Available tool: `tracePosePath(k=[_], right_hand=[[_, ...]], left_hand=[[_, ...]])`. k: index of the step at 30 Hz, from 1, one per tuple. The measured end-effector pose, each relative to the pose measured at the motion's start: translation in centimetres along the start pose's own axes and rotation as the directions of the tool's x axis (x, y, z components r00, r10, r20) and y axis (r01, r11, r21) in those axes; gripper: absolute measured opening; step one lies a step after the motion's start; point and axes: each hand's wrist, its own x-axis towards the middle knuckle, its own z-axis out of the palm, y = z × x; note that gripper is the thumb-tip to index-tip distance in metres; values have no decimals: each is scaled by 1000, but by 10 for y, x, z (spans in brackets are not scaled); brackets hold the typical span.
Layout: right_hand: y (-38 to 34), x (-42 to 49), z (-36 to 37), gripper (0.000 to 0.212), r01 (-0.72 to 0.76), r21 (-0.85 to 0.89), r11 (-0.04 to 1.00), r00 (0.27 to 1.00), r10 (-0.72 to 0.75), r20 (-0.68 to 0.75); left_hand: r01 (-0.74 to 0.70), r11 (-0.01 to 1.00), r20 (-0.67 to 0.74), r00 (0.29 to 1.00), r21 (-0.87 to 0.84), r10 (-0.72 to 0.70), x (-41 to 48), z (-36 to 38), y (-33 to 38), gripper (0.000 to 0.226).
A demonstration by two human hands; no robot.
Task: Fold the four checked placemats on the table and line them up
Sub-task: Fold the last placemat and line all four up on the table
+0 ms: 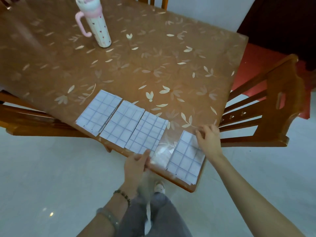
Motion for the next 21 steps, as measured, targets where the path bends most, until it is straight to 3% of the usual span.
tracePosePath(k=[3,5,7,11,15,18,21], right_hand=[[-31,-24,13,35,157,4,988,984,-157,-84],[-52,-40,26,32,252,6,968,967,-251,-45],[-73,-56,40,33,304,-21,952,953,-304,2],[-106,-77,73,53,299,-130,946,952,-286,110],[-132,-92,103,59,303,-220,927,947,-267,181],[-144,-100,120,60,301,-268,915,953,-276,128],[-149,-107,133,59,214,-335,918,976,-190,102]], left_hand=[[-281,934,-27,955,221,294,27,-47,6,21],[-483,747,84,859,456,505,52,-71,6,26],[-580,529,221,775,620,592,78,-87,3,45],[-633,174,454,695,755,557,120,-111,0,64],[-769,-66,711,551,636,437,139,-117,-3,70],[-850,-157,824,417,503,383,141,-111,-2,66],[-876,-167,862,383,454,333,143,-104,2,70]])
